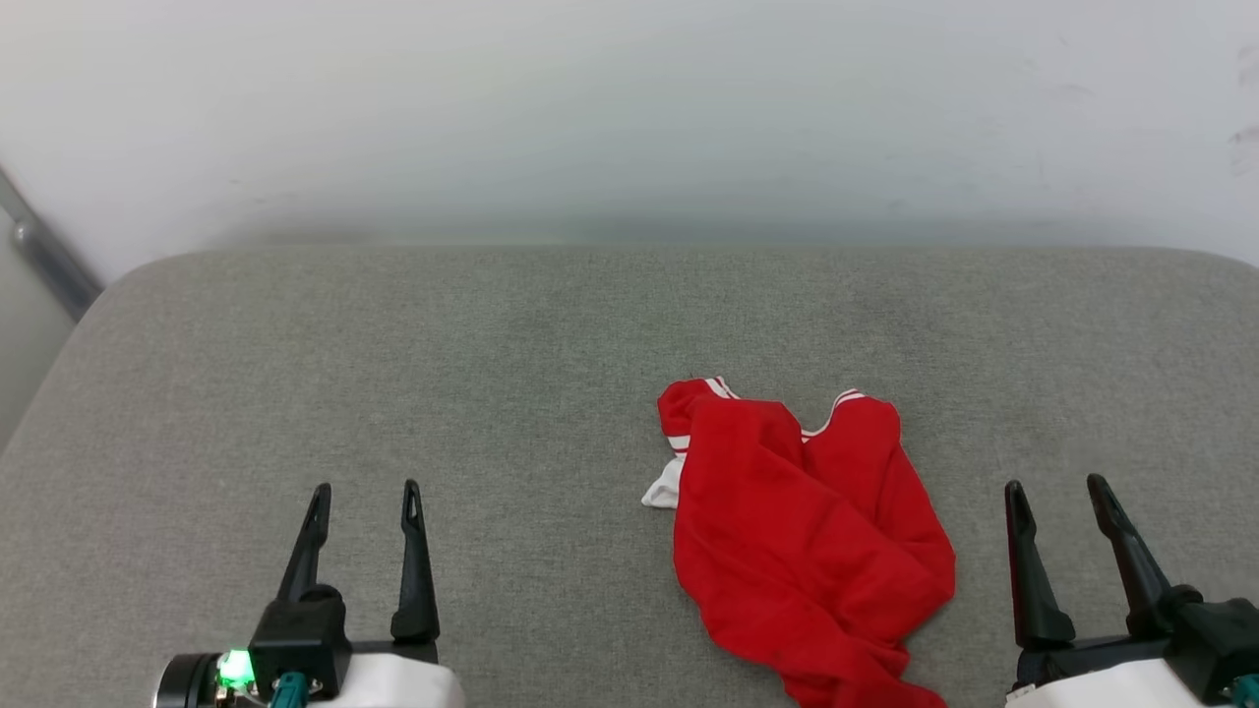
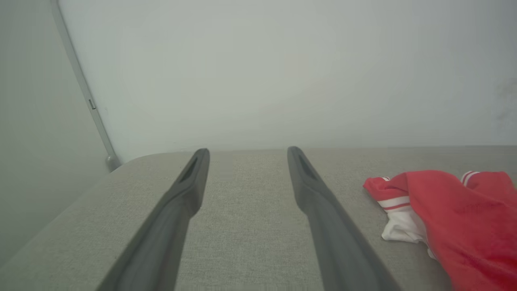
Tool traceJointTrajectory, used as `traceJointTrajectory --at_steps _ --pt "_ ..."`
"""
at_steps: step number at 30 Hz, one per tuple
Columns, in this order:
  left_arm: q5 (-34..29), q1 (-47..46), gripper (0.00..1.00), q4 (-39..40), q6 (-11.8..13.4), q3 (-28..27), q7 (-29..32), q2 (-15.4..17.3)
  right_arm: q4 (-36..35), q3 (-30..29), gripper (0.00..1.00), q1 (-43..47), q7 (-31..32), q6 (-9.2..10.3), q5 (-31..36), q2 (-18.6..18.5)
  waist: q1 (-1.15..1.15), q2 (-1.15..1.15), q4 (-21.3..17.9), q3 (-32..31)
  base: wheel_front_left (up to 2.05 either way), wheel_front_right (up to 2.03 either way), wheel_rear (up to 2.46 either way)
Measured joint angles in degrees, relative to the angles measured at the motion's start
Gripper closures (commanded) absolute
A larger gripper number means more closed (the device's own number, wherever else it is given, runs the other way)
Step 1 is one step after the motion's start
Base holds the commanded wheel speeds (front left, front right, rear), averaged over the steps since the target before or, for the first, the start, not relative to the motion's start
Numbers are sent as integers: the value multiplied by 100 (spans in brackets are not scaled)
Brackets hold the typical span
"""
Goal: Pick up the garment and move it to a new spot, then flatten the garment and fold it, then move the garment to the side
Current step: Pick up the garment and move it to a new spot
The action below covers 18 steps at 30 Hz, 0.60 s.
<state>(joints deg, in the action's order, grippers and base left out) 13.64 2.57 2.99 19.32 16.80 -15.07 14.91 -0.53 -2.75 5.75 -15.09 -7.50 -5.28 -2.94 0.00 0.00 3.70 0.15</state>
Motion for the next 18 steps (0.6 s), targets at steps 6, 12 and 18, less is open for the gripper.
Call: traceJointTrajectory --at_steps 6,12,18 --pt "-288 269 0 -88 -381 -353 0 -336 15 -18 0 82 0 -1 -68 1 0 0 -54 -51 0 0 0" --pt "-493 466 0 -187 -682 -662 0 -632 14 -13 0 185 0 0 -82 0 0 0 -102 -97 0 0 0" --pt "-646 545 0 -254 -931 -925 0 -831 16 -10 0 254 0 0 -85 0 0 0 -103 -130 0 0 0"
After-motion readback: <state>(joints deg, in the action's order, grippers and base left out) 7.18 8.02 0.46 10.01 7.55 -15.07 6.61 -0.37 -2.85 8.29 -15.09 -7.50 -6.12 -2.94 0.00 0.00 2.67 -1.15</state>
